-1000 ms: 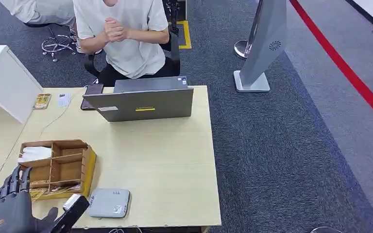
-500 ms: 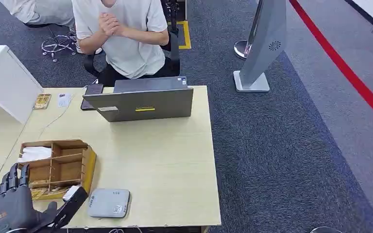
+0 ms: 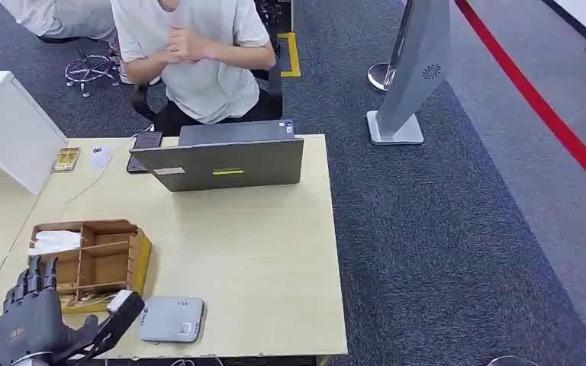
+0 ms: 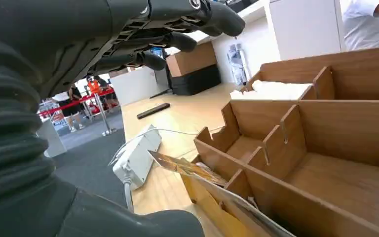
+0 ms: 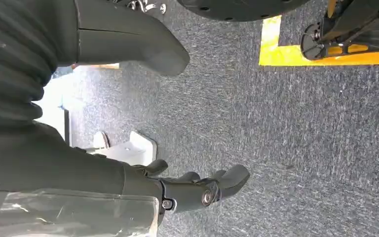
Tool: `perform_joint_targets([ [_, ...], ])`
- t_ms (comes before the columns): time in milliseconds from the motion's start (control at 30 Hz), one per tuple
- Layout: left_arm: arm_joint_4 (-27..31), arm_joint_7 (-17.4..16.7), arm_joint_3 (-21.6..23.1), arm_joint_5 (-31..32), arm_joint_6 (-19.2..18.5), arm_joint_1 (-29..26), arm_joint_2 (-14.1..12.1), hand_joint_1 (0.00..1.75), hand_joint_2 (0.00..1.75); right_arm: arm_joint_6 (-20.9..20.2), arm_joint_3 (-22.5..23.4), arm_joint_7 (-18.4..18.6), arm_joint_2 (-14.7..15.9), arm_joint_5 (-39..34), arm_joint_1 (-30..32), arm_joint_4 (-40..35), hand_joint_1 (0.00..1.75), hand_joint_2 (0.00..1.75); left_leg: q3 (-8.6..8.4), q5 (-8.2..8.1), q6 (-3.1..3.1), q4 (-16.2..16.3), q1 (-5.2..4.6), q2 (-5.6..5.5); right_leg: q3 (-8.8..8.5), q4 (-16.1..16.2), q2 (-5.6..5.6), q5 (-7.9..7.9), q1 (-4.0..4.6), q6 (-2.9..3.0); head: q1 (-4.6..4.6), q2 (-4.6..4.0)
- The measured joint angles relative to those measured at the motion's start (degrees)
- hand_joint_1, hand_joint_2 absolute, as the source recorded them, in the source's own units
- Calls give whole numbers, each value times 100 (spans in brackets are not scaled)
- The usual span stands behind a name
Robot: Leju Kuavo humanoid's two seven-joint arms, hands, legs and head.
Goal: Pass the card to the sensor for recognition and then transmit it.
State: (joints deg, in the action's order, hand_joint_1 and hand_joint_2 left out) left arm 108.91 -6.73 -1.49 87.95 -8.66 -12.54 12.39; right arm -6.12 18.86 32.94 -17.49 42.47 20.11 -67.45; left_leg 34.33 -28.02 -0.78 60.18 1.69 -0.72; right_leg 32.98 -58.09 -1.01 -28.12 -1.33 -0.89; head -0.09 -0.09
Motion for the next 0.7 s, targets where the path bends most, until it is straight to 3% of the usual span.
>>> perform_joint_targets([
  [700,-820,-164,0,0,2,261,-55,0,175,-116,0,-79,0,186,-4,0,0,175,0,0,0,0,0,-1,-2,0,0,0,0,0,0,0],
])
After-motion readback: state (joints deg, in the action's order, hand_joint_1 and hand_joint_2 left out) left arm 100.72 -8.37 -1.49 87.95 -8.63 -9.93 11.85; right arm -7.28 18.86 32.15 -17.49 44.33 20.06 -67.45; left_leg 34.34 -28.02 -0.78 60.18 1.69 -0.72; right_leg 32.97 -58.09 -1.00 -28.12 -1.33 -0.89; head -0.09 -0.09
